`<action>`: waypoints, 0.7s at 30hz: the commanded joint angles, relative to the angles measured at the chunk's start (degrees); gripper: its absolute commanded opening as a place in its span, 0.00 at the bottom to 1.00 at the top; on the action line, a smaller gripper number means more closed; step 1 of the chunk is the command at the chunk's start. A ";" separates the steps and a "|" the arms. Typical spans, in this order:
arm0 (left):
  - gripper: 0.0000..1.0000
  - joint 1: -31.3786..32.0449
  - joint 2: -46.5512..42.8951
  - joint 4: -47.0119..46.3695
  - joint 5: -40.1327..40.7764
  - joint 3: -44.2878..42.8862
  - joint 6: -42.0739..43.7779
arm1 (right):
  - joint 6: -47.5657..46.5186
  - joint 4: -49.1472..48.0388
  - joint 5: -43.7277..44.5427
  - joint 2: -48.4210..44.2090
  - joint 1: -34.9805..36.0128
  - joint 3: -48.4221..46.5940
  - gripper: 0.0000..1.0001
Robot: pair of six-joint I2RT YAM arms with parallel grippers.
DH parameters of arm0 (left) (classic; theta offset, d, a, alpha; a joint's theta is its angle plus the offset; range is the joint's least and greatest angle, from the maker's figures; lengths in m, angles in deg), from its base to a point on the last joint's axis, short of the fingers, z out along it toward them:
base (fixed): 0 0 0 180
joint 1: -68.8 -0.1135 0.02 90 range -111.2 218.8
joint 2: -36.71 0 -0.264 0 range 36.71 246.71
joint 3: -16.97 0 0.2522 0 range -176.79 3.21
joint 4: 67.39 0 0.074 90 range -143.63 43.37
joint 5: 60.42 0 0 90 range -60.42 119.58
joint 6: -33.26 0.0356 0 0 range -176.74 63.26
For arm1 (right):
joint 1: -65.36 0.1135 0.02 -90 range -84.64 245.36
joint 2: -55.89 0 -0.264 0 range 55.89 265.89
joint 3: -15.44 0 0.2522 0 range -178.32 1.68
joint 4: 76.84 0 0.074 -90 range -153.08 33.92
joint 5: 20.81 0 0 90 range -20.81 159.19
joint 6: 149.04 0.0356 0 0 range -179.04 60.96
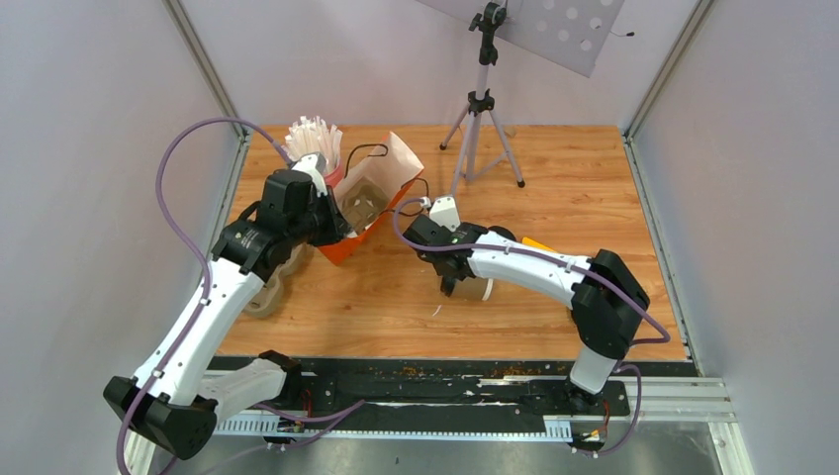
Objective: Pack the takeout coffee
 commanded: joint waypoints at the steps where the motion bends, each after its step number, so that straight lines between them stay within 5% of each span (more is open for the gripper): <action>1: 0.00 0.05 -2.73 -2.89 -0.23 0.71 0.18 | 0.88 0.43 -1.75 -3.96 0.25 2.15 0.27; 11: 0.00 0.05 -3.12 -2.75 -0.15 0.70 0.16 | 0.88 0.55 -2.81 -7.49 0.26 3.23 0.18; 21: 0.00 0.05 -3.23 -2.47 0.36 0.53 0.67 | -9.56 -0.06 -4.91 -13.15 4.67 6.45 0.45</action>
